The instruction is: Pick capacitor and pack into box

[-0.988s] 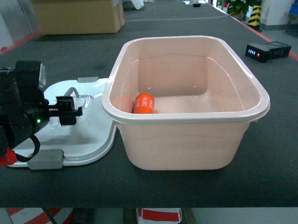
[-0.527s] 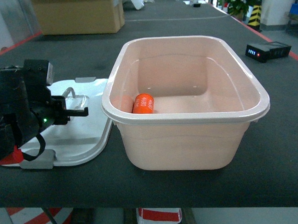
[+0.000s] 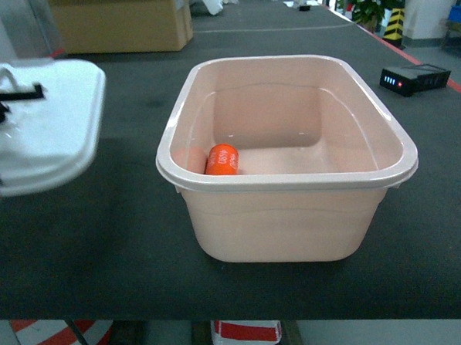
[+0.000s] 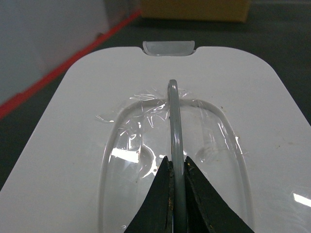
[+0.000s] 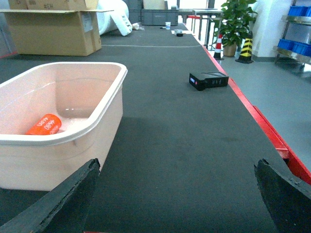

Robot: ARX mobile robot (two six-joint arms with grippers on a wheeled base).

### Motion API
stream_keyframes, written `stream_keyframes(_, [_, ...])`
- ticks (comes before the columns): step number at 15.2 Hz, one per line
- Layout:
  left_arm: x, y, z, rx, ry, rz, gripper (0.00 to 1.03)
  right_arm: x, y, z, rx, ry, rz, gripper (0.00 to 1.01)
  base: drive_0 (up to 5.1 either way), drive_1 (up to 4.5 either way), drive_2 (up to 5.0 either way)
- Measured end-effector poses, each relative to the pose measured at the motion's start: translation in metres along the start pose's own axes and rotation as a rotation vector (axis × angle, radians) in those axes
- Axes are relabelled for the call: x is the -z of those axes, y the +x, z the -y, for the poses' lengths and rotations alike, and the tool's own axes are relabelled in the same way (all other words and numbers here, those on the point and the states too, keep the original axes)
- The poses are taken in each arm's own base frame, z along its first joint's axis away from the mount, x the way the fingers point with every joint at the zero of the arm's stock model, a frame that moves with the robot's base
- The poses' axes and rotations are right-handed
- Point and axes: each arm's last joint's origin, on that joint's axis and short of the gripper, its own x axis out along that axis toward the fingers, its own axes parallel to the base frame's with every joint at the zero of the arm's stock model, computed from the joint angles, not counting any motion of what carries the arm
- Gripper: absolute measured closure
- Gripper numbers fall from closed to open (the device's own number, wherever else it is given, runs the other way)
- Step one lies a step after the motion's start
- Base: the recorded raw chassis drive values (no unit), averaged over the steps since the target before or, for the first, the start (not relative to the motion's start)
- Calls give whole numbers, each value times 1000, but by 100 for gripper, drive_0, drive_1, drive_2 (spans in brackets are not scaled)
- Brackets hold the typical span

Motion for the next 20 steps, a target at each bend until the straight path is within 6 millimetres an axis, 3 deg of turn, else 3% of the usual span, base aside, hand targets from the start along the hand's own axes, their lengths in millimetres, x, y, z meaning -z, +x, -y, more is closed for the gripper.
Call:
stream_keyframes(2, [-38,-9,-6,-57,-14,53,101,0,0,0,-1,0,0,3,0,0,0])
stream_keyframes(4, [-71,-18,10,-53,-27,103,101,0,0,0,0,0,0,3,0,0,0])
stream_keyframes(6, [-91,-25,42,2,-53,128,101,0,0,0,0,0,0,3,0,0,0])
stream_keyframes(8, [-106,-34,95,97,-99,147,101,0,0,0,0,0,0,3,0,0,0])
stream_keyframes(11, [-108,-39,132,154,-131,128,101,0,0,0,0,0,0,3,0,0,0])
stream_keyframes(13, [-98,-46,175,212,-154,71,101,0,0,0,0,0,0,3,0,0,0])
stream_keyframes(16, [-80,-58,224,270,-152,16,101,0,0,0,0,0,0,3,0,0,0])
stream_keyframes(20, [-62,-79,262,294,-149,-41,101,0,0,0,-1,0,0,3,0,0,0])
